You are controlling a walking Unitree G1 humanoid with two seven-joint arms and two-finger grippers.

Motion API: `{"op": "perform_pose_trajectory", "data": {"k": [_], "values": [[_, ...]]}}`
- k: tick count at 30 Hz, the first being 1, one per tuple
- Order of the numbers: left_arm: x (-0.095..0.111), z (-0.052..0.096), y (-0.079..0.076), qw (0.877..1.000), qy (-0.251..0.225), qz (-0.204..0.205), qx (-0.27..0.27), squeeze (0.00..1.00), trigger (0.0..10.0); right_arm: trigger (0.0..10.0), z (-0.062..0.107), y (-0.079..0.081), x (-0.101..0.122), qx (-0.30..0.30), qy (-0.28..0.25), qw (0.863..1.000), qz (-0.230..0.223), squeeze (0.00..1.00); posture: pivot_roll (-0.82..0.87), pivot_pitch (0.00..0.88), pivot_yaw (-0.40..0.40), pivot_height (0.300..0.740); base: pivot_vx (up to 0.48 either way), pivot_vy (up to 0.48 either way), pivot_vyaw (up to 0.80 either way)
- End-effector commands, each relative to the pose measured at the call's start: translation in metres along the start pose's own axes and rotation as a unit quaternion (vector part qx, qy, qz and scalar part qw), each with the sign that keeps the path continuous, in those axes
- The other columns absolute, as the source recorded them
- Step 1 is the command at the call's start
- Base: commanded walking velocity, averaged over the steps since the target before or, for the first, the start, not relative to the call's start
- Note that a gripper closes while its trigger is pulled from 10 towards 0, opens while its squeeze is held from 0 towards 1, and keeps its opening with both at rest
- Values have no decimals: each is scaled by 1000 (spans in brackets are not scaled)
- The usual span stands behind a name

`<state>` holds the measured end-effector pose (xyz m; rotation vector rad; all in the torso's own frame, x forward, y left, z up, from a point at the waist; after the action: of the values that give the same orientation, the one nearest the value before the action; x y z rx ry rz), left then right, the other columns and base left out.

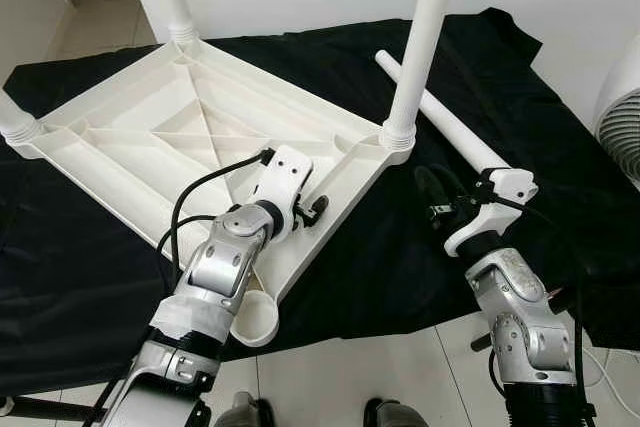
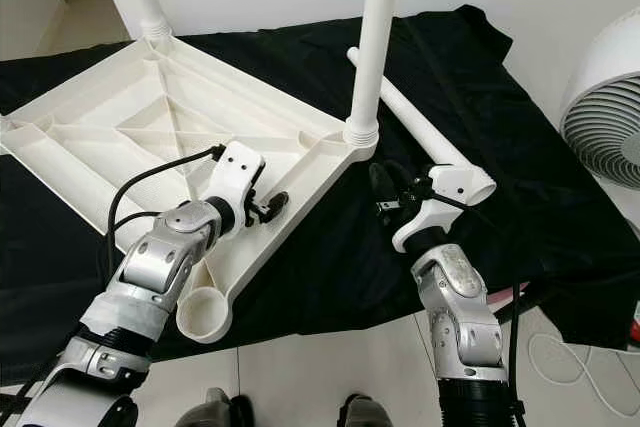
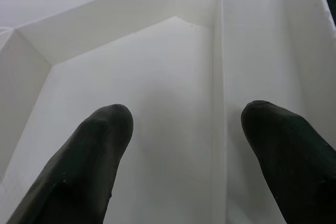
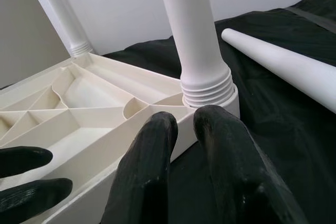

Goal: Building children table

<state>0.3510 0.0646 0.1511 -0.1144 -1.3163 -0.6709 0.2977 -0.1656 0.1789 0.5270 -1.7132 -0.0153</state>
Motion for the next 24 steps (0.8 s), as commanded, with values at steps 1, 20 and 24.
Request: {"op": "perform_pose_trajectory", "data": {"k": [1,20,24], "values": [[-18,3,27,984,63,21,163,0,10000,10000,1,1,-2,-3,1,1000,1,0,-150,135,67,740,0,0,0],[-12,-4,42,971,59,53,226,0,3294,10000,-1,3,-2,-9,-5,1000,-5,0,-153,134,73,740,0,0,0],[-12,-4,43,970,59,48,230,0,1412,10000,-1,3,-2,-9,-5,1000,-4,0,-153,134,73,740,0,0,0]]}}
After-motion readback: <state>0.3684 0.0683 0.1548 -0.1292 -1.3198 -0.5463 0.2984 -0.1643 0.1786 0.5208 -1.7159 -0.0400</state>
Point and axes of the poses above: a point about 5 cm out from each wrist's last joint towards the gripper, its own z axis pointing back from the gripper into the wrist, its own x axis along the axis of the wrist's last joint, y = z × x, the point moved 2 cm from there along -z, pointing out of the wrist towards the gripper, and after that the axes turned 10 degrees about -z, right-handed, at the moved point
